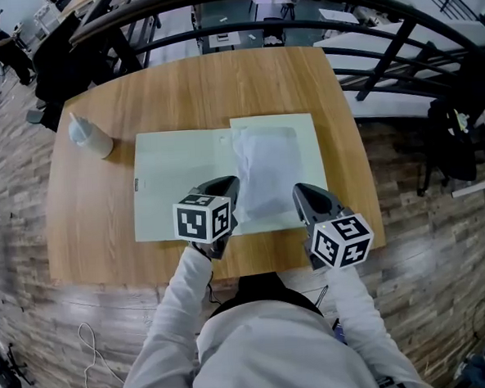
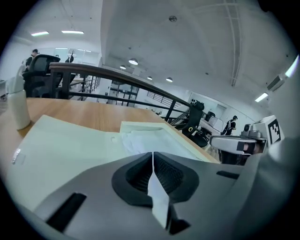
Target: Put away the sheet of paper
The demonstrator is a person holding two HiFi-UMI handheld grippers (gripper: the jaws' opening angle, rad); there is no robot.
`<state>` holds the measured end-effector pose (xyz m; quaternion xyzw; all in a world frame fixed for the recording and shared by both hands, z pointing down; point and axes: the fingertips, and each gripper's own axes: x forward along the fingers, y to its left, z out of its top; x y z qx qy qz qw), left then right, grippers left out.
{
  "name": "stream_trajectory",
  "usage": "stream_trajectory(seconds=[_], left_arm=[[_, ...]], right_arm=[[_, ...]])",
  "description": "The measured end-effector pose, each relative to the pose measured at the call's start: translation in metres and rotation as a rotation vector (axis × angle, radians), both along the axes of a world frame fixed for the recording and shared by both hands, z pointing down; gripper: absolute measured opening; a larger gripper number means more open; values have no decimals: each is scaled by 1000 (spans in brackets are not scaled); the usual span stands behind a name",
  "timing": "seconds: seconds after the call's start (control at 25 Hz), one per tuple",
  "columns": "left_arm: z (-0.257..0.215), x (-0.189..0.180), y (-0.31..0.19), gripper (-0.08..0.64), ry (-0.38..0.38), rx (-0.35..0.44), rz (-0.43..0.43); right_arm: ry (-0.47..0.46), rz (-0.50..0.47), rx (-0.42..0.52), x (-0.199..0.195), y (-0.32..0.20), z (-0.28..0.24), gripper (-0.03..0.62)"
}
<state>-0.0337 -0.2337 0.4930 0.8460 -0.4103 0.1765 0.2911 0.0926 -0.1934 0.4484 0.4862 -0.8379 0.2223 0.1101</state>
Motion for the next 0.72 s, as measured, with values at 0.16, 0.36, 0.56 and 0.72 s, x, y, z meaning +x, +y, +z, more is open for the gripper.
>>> stream_trajectory(seconds=[0.16, 0.36, 0.56, 0.72], left_arm=[[-18, -7, 5, 20, -20, 87, -21], [-39, -17, 15, 17, -22, 190, -46], [-53, -27, 27, 17, -34, 249, -68], [-60, -36, 36, 17, -42, 277, -74]], right_arm=[[0, 3, 16, -3, 6, -5, 28], [3, 6, 44, -7, 15, -14, 28], [13, 10, 71, -10, 24, -21, 28], [17, 13, 103, -14, 31, -27, 28]])
